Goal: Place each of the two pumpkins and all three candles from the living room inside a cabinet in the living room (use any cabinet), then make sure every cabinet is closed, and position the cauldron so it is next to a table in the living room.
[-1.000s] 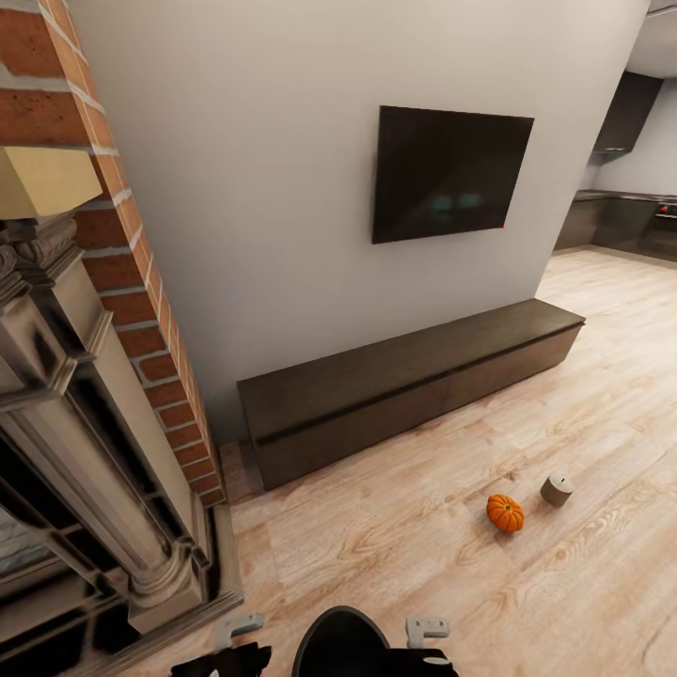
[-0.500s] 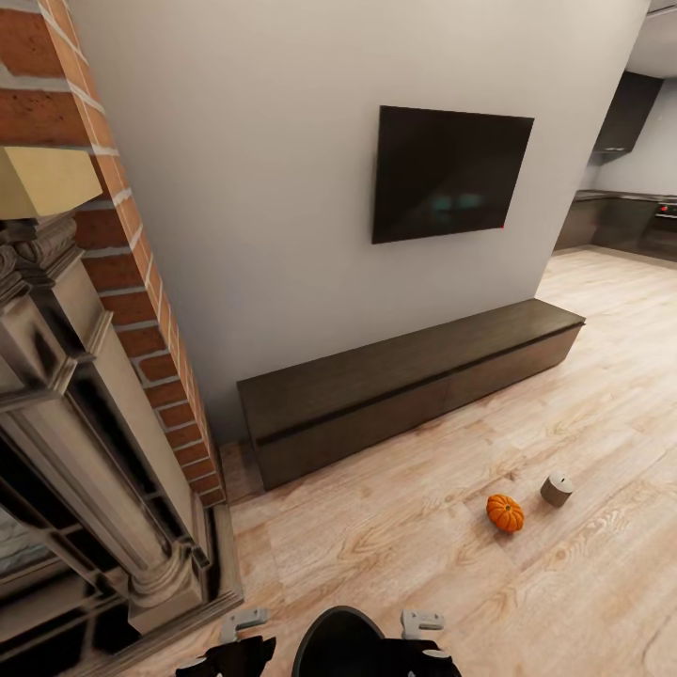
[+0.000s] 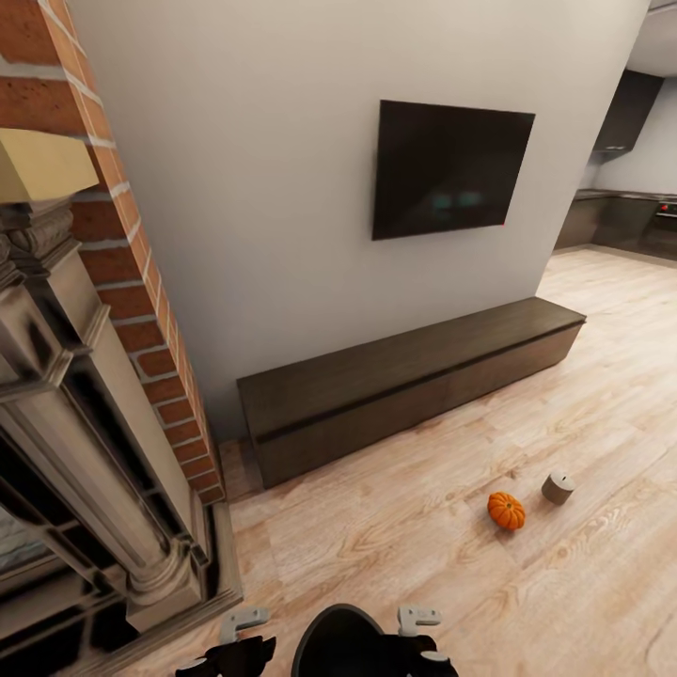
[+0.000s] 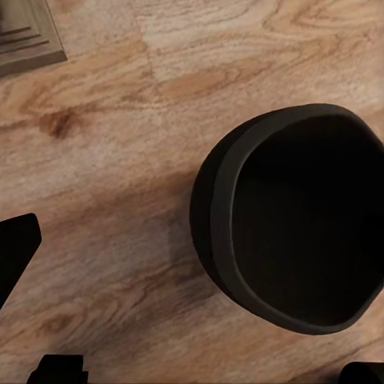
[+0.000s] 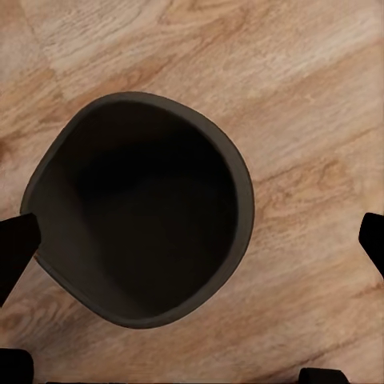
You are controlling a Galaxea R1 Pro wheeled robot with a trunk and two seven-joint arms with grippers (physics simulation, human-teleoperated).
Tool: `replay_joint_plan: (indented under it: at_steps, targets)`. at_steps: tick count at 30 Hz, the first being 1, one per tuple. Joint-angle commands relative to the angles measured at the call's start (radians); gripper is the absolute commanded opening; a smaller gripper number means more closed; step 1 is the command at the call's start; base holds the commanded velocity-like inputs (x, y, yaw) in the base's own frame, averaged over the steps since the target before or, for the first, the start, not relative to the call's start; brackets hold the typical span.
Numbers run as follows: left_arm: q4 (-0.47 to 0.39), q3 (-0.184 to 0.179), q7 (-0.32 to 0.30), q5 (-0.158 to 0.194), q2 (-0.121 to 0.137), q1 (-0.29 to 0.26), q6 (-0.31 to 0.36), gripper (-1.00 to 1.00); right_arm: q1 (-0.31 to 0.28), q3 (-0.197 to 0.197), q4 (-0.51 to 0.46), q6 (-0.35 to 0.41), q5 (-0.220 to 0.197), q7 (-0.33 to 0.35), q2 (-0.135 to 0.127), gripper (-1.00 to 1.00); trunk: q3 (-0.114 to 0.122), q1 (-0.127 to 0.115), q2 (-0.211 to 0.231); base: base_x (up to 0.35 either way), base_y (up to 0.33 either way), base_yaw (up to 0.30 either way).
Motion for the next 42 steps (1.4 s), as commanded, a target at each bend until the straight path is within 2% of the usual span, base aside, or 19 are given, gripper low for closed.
replay_joint_plan:
  at_steps: [1, 10, 23, 31, 42]
  targets:
    - [-0.002, -0.002, -0.001, 0.01, 0.0, 0.0, 0.006, 1.0, 0.0, 0.004, -0.001, 0.001, -0.01, -0.008, 0.0, 1.0, -0.004, 0.004, -0.008, 0.0, 0.0, 0.0]
    - [0.022, -0.003, 0.003, 0.002, -0.019, 0.0, -0.017, 1.0, 0.0, 0.005, 0.003, -0.005, -0.01, -0.007, 0.0, 1.0, -0.032, 0.038, -0.071, 0.0, 0.0, 0.0]
    - [0.031, -0.004, 0.003, 0.003, -0.021, 0.001, -0.028, 1.0, 0.0, 0.005, 0.004, -0.026, -0.011, -0.006, 0.0, 1.0, -0.073, 0.088, -0.162, 0.0, 0.0, 0.0]
    - [0.06, -0.017, 0.003, 0.004, -0.022, 0.001, -0.075, 1.0, 0.0, 0.005, 0.006, -0.032, -0.011, -0.006, 0.0, 1.0, -0.098, 0.119, -0.218, 0.0, 0.0, 0.0]
    - [0.062, -0.019, 0.003, 0.004, -0.024, 0.001, -0.079, 1.0, 0.0, 0.006, 0.006, -0.035, -0.011, -0.004, 0.0, 1.0, -0.133, 0.161, -0.295, 0.0, 0.0, 0.0]
